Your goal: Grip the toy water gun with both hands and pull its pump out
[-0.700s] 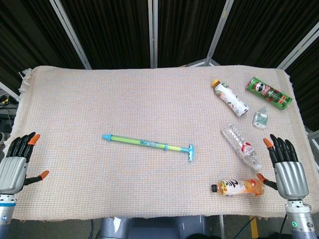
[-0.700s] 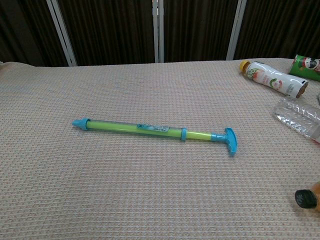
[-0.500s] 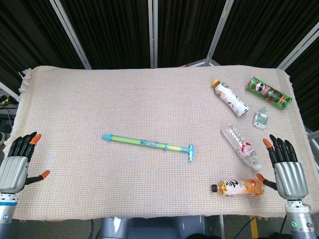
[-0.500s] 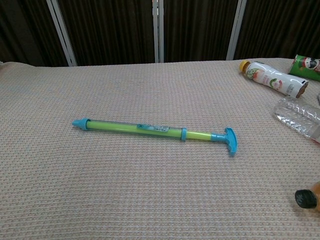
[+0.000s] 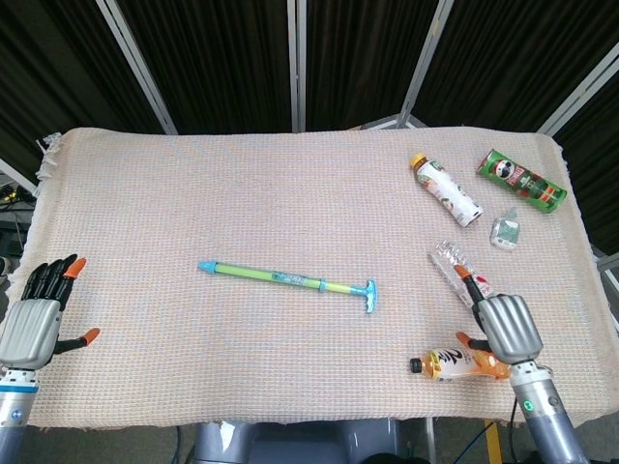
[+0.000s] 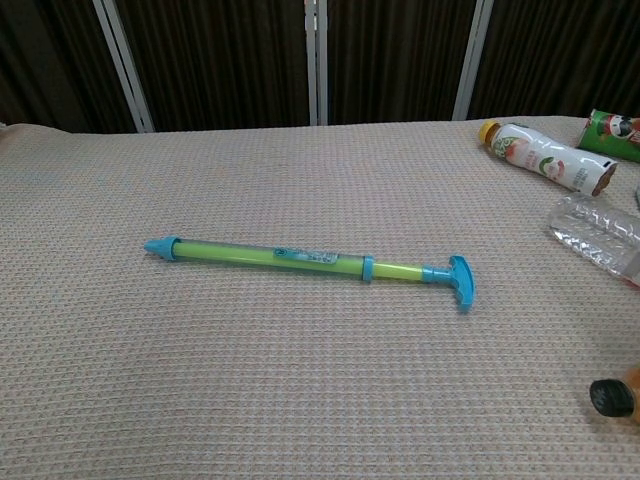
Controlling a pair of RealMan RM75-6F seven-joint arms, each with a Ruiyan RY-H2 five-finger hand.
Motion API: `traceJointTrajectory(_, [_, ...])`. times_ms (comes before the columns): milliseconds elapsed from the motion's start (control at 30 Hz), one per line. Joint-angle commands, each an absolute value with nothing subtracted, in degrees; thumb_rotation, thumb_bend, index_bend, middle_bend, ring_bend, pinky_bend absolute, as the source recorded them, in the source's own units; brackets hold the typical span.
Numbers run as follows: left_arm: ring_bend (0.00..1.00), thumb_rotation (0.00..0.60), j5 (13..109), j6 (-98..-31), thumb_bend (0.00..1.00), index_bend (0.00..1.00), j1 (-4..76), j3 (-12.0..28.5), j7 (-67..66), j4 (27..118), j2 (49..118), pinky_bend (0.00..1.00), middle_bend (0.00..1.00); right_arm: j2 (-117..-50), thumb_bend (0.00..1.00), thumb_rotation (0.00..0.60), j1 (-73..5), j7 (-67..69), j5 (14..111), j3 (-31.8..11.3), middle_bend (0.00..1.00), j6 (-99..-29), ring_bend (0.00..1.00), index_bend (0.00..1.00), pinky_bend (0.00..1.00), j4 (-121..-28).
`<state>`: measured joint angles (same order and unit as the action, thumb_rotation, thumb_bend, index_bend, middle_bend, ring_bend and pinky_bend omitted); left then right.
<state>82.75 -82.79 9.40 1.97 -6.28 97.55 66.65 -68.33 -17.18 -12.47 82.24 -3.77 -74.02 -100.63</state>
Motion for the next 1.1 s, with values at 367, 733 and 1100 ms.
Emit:
traceJointTrajectory(367, [0.0, 0.6, 78.7, -79.1, 0.0, 0.0, 10.4, 3.1, -7.8, 94.6, 68.4, 0.0, 0.0, -84.4, 0.13, 0.6, -41.4, -34.4, 43.6, -13.9, 1.0, -54.5, 1.0, 0.39, 1.0, -96.4])
traceJointTrajectory(733, [0.0, 0.6, 77.9, -78.1, 0.0, 0.0, 10.7, 3.6, -7.7, 93.9, 68.8, 0.0, 0.0, -91.6, 0.15, 0.6, -46.9, -38.9, 36.0, -14.2, 1.0, -57.5, 1.0, 0.44, 1.0, -91.4])
traceJointTrajectory(1100, [0.0, 0.6, 77.3, -77.6, 0.0, 0.0, 10.9, 3.9, -7.6, 93.7, 68.8, 0.0, 0.0, -94.4, 0.18, 0.6, -49.1, -40.6, 33.3, -13.2, 1.0, -58.6, 1.0, 0.48, 1.0, -88.7])
